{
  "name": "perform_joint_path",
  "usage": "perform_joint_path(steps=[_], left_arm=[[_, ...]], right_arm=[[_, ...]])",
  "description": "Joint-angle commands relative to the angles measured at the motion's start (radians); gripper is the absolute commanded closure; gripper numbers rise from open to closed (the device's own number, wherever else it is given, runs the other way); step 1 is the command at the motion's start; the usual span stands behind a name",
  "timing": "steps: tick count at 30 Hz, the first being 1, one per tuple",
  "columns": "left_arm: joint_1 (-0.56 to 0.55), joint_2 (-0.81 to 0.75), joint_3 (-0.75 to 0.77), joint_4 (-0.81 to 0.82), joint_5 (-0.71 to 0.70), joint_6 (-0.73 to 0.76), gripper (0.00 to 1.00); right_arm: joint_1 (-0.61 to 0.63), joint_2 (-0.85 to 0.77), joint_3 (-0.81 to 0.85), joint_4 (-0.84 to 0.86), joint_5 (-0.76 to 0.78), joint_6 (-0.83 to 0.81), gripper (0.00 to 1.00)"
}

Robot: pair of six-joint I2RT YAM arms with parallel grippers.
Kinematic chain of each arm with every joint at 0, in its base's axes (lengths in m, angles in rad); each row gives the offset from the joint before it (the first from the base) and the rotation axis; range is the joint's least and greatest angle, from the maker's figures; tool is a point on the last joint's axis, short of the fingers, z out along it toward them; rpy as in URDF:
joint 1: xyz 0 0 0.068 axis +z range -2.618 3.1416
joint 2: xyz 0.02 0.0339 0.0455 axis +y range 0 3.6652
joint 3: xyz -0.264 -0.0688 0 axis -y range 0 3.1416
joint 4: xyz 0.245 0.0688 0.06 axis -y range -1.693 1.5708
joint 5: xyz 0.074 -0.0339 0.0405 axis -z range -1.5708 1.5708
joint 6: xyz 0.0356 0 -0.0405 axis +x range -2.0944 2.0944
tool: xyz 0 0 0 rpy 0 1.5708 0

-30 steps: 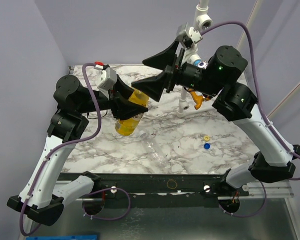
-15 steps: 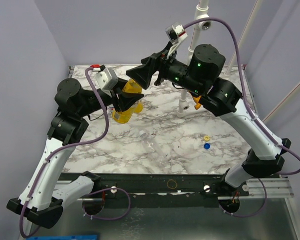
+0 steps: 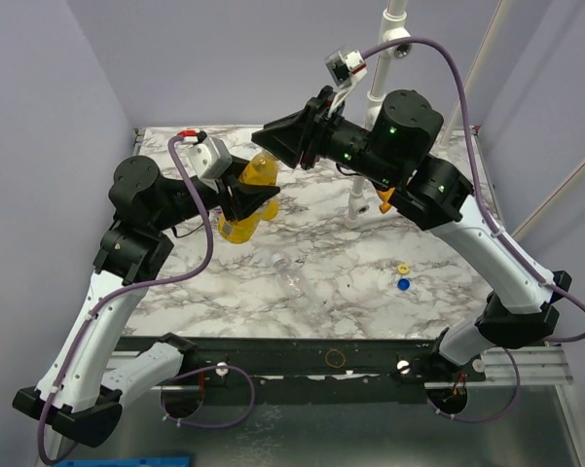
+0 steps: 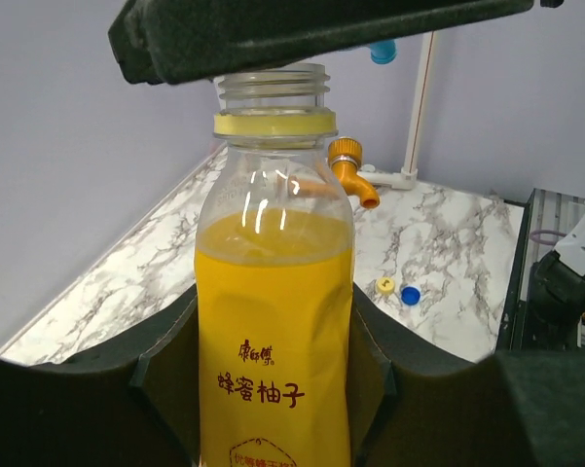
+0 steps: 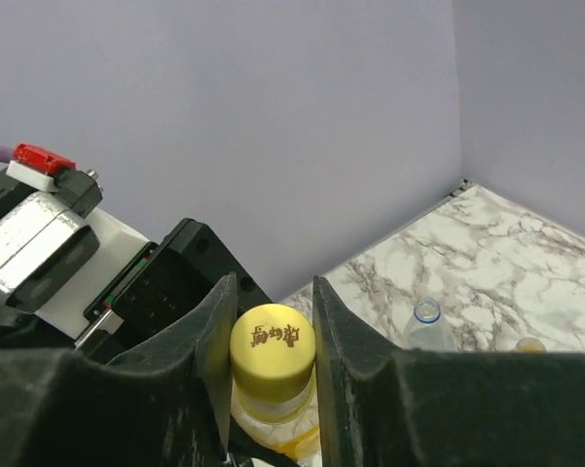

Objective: Unscrew the bottle caps
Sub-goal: Unscrew the bottle cap from the plastic bottle.

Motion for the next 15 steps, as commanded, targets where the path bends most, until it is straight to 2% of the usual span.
perform_joint_path(steps=[1,6,10,15], left_arm=[[0.004,-0.019,-0.006,0.007,0.038,-0.013,1.00],[0.004,-0.002,0.030,0.012,0.171,-0.104,1.00],[0.004,0.003,0.046,0.023,0.293,-0.162,1.00],[0.004,-0.022,0.014,0.013,0.221,-0.115,1.00]], right_arm=[[-0.003,-0.056,-0.040,0.078,-0.104,-0.029,0.88],[-0.004,-0.086,-0.030,0.076,-0.254,-0.089,0.99],[-0.003,-0.131,-0.026,0.063,-0.269,-0.143,0.99],[-0.003,-0.194,-0.065,-0.072,-0.268,-0.223,1.00]])
